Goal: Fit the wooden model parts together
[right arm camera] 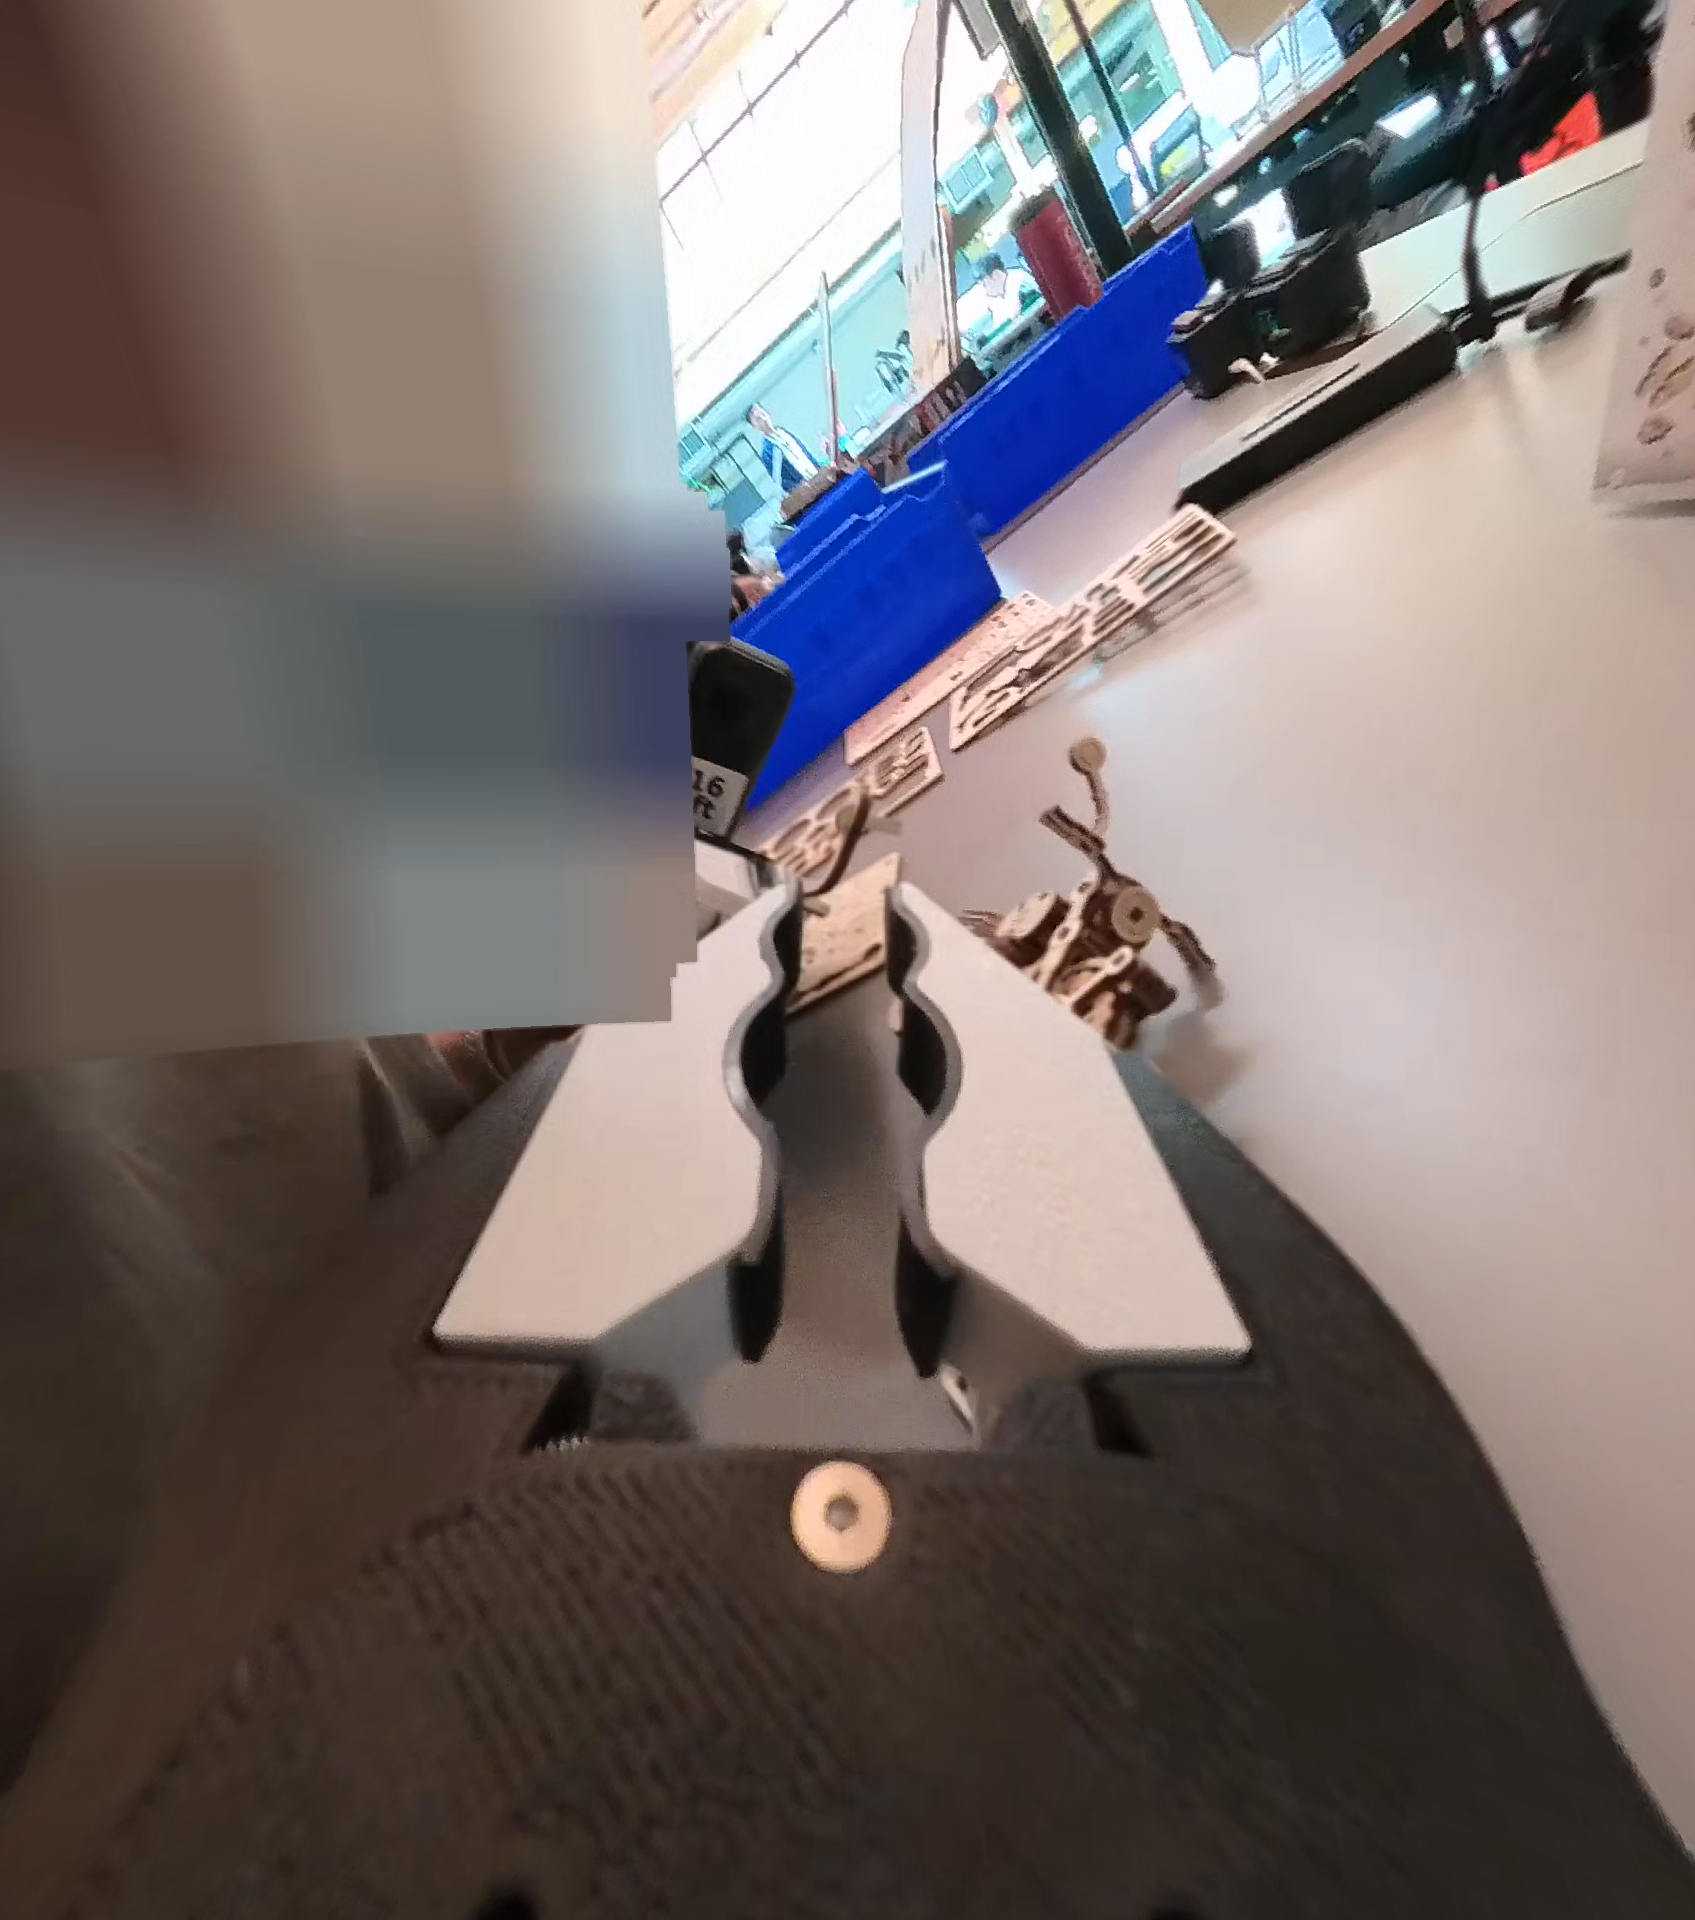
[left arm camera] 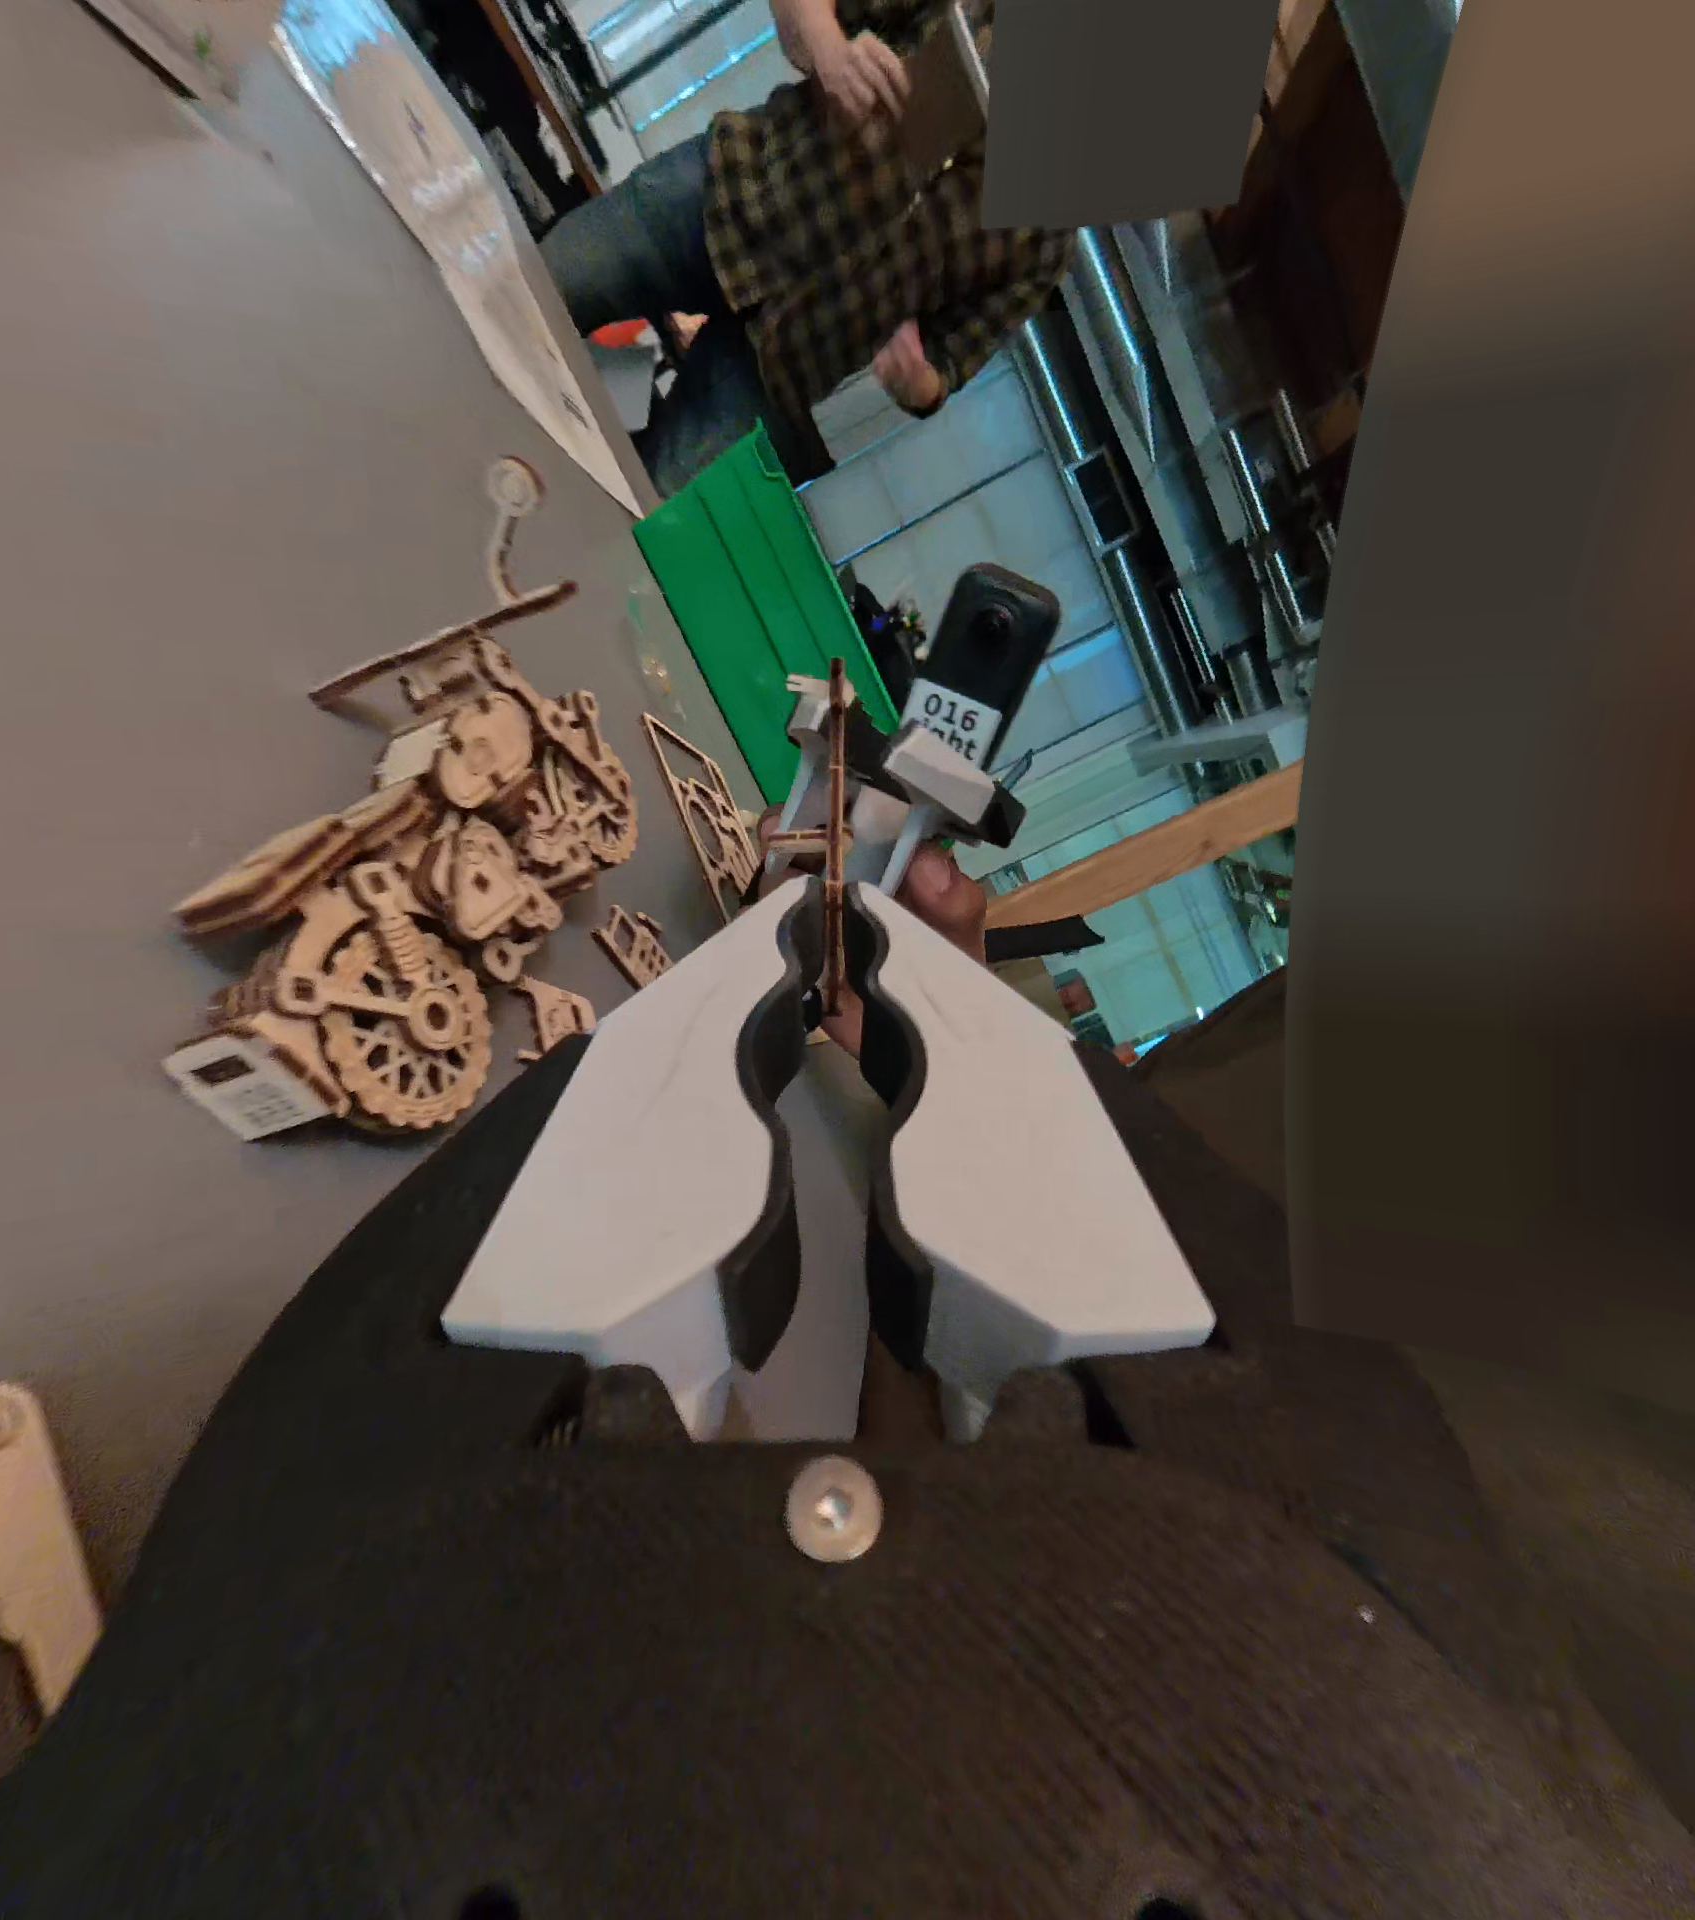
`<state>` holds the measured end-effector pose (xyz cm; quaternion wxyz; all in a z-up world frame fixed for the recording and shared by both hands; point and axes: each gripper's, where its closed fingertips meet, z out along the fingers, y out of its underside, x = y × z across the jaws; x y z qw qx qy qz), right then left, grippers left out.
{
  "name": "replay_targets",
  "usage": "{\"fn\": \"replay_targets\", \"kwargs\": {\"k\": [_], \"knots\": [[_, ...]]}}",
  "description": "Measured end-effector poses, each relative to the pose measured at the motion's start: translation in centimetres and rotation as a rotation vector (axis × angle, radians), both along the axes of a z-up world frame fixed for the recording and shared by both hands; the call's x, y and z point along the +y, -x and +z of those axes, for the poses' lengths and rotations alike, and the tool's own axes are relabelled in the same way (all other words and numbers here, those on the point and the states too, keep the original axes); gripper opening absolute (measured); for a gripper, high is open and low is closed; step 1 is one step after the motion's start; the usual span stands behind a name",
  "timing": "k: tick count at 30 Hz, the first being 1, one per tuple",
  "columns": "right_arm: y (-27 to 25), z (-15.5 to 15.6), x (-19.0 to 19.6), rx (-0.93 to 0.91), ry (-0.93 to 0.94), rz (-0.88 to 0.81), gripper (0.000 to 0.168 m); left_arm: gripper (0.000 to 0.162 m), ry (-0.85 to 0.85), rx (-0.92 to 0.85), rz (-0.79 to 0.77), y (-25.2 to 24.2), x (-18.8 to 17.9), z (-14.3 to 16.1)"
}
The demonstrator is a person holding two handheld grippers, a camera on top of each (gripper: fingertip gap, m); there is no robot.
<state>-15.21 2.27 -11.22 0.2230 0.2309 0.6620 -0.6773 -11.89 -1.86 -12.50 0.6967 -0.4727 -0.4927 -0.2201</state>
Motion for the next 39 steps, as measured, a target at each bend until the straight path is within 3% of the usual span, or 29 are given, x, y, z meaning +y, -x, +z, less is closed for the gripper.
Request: {"fn": "replay_targets", "kwargs": {"k": [5, 9, 14, 17, 20, 30, 35, 39], "knots": [[-0.7, -0.1, -0.2, 0.224, -0.114, -0.009, 0.012, 0.0, -0.01, -0.1, 0.014, 0.4, -0.3, -1.1], [-2.6, -0.3, -0.6, 0.552, -0.29, -0.001, 0.012, 0.0, -0.065, -0.177, -0.02, -0.3, 0.6, -1.3], [-3.6, -0.3, -0.1, 0.975, -0.533, -0.033, 0.012, 0.0, 0.005, -0.221, -0.08, -1.5, 2.0, -2.3], [-4.8, -0.4, 0.1, 1.234, -0.617, 0.042, 0.0, 0.0, 0.069, -0.205, -0.089, -1.9, 2.6, -2.5], [-5.7, -1.6, 0.1, 1.419, -0.716, 0.168, 0.0, 0.0, 0.073, -0.213, -0.075, -2.1, 2.7, -2.6], [-5.4, -3.8, 0.3, 1.458, -0.956, 0.332, 0.008, 0.0, 0.121, -0.177, -0.09, -3.1, 3.8, -2.1], [-5.7, -4.2, 0.1, 1.445, -0.96, 0.368, 0.002, 0.0, 0.139, -0.164, -0.099, -3.4, 3.9, -2.2], [-5.9, -4.7, 0.0, 1.42, -0.959, 0.392, 0.007, 0.0, 0.144, -0.168, -0.102, -3.4, 3.9, -2.4]]}}
